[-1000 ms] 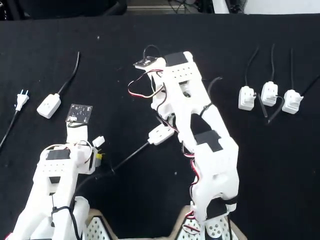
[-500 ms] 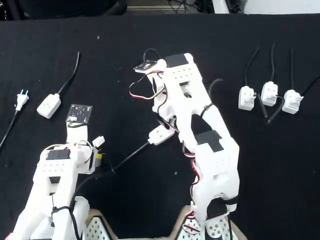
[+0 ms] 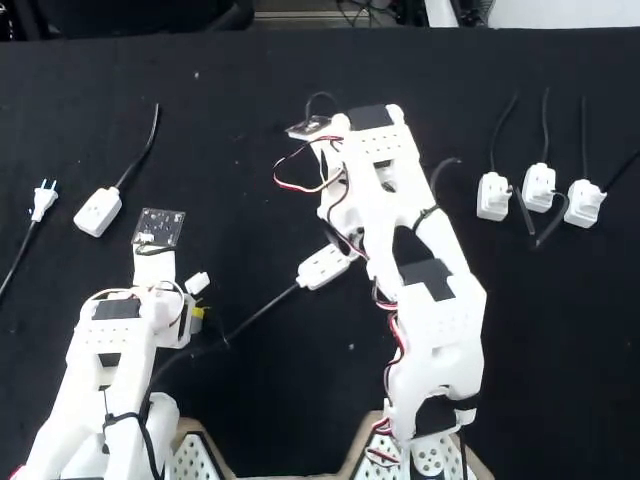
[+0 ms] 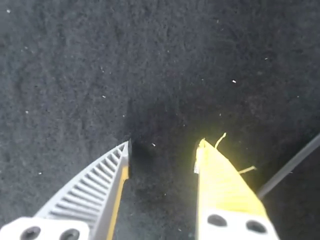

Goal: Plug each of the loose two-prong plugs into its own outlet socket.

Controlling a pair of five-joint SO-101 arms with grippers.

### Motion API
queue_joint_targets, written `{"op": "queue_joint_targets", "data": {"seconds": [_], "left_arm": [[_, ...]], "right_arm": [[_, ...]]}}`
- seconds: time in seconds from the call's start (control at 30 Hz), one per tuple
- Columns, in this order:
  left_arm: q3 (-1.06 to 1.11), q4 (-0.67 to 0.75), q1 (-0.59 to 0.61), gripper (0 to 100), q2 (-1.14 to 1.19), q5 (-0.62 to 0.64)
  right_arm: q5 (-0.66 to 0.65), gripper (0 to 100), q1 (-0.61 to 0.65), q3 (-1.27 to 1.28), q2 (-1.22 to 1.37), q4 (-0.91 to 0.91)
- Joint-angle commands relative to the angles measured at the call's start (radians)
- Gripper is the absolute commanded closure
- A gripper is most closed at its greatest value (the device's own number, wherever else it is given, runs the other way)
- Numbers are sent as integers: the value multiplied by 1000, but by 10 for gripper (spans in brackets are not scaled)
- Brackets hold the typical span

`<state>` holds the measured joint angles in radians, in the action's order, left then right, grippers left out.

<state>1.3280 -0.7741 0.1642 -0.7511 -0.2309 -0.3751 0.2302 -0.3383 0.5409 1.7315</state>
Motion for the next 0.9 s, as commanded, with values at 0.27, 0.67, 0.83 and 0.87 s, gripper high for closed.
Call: {"op": "queue_joint_targets", "data": {"seconds": [0.27, 0.67, 0.83, 0.87], "left_arm": [[-5, -5, -2, 787, -2, 6], [-5, -6, -2, 787, -2, 6], [-5, -6, -2, 787, -2, 6], [-5, -6, -2, 787, -2, 6]], "right_arm": [[38, 988, 63, -24, -2, 14], [149, 988, 58, -70, 105, 14], [153, 988, 58, -136, 131, 23], [153, 988, 58, -139, 131, 23]]}}
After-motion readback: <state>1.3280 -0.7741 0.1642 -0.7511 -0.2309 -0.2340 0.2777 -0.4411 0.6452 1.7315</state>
